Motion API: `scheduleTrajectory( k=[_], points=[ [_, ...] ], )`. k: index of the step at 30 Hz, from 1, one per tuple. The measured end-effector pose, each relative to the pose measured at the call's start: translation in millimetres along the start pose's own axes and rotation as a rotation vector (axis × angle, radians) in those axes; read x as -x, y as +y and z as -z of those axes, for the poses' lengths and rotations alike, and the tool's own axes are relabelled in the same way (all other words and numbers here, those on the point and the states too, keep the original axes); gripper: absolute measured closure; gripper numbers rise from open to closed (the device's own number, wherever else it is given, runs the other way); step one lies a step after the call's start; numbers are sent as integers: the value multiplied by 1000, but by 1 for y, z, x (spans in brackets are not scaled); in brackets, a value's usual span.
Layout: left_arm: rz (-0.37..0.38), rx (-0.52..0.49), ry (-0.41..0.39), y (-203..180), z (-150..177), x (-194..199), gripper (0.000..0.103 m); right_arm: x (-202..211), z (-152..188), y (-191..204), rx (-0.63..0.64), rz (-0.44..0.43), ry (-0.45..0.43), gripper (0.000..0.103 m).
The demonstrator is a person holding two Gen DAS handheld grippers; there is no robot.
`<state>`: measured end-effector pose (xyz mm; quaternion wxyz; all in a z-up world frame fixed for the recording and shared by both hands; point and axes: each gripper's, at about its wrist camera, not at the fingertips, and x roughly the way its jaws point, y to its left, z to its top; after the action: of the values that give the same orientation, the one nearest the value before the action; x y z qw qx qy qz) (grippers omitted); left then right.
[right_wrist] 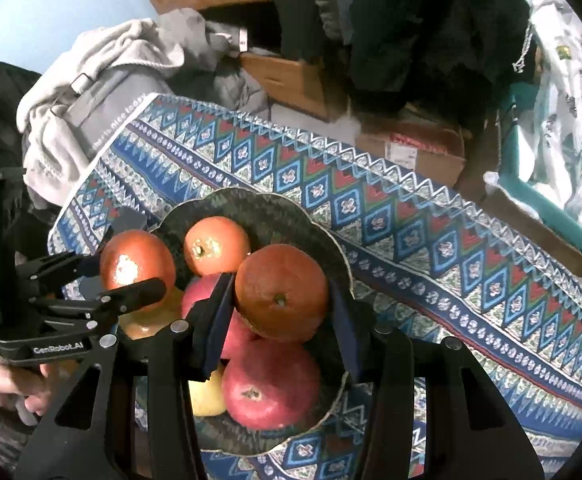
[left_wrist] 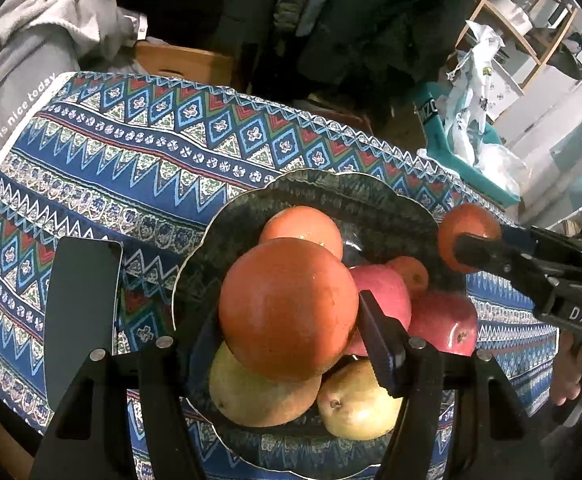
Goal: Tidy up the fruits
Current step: 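Lower both oranges into the glass bowl and open both tools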
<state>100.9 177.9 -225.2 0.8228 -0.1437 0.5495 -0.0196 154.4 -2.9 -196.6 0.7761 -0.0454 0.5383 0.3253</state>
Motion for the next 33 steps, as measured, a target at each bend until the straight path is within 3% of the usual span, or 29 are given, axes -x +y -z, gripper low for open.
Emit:
scheduleTrajectory(
  k=[11,22,33],
  points=[
    [-15,10,-1,4,-5,1,37,-14,-1,5,-4,-14,28,55],
    [-67,35,0,13,-3,6,30,-1,0,7,-6,-17,9,55],
    [-58,7,-9,-1,4,22,30,27,3,14,23,15,-44,52]
  ],
)
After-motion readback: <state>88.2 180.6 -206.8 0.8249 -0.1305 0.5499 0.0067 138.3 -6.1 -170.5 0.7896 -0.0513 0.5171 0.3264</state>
